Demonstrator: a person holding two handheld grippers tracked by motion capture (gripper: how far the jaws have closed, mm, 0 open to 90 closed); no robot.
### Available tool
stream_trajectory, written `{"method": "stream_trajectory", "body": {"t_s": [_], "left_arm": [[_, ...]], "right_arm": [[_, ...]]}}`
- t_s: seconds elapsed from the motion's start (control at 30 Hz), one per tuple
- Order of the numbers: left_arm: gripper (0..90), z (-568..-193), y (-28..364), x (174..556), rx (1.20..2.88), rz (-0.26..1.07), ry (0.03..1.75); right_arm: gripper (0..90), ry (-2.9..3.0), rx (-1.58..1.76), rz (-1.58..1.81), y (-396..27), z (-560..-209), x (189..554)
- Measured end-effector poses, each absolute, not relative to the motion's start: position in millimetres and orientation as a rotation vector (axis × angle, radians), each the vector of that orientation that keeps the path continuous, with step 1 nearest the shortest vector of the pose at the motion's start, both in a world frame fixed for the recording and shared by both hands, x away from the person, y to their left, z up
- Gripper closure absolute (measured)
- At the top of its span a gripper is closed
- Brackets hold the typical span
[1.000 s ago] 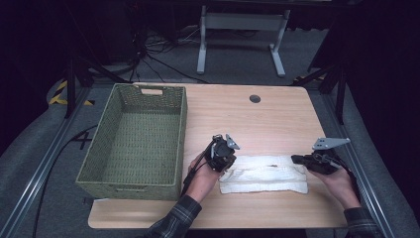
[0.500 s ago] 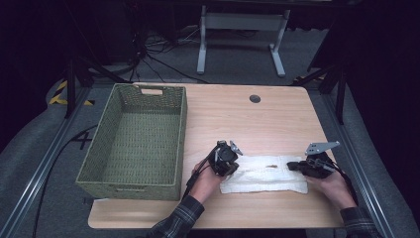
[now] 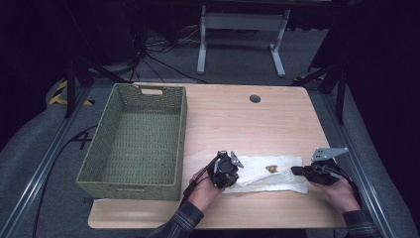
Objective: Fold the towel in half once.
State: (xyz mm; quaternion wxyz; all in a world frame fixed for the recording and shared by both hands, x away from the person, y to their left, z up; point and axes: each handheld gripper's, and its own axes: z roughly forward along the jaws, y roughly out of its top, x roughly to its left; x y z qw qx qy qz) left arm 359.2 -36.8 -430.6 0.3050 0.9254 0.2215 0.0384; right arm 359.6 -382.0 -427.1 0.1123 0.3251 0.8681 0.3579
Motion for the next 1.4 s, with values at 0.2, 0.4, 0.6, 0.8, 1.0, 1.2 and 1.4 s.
{"method": "stream_trajectory", "body": {"t_s": [0.2,0.4,0.6,0.8,1.0,1.2,1.4], "left_arm": [[88.8,-427.6,-33.0,347.6,2.44,0.093,0.579],[88.4,-409.4,-23.6,345.8,2.361,0.165,0.582],[87.9,-414.8,-24.7,363.5,2.371,0.207,0.637],[88.5,-433.9,-35.1,380.0,2.437,0.126,0.651],[88.5,-435.3,-25.1,352.6,2.472,0.083,0.622],[88.3,-430.8,-12.4,328.9,2.46,0.103,0.618],[87.5,-420.7,-10.4,339.8,2.377,0.177,0.675]], "right_arm": [[89.5,2.468,0.941,1.098,-388.4,-412.9,353.6],[89.5,2.451,0.952,1.101,-394.2,-409.9,352.9],[89.5,2.499,0.966,1.086,-391.2,-420.1,349.4],[89.4,2.551,0.981,1.043,-389.9,-433.7,343.3],[89.5,2.551,1.001,1.031,-395.6,-437.6,340.9],[89.5,2.532,1.017,1.04,-401.6,-436.4,337.8],[89.3,2.52,1.021,1.043,-403.8,-435.9,339.0]]}}
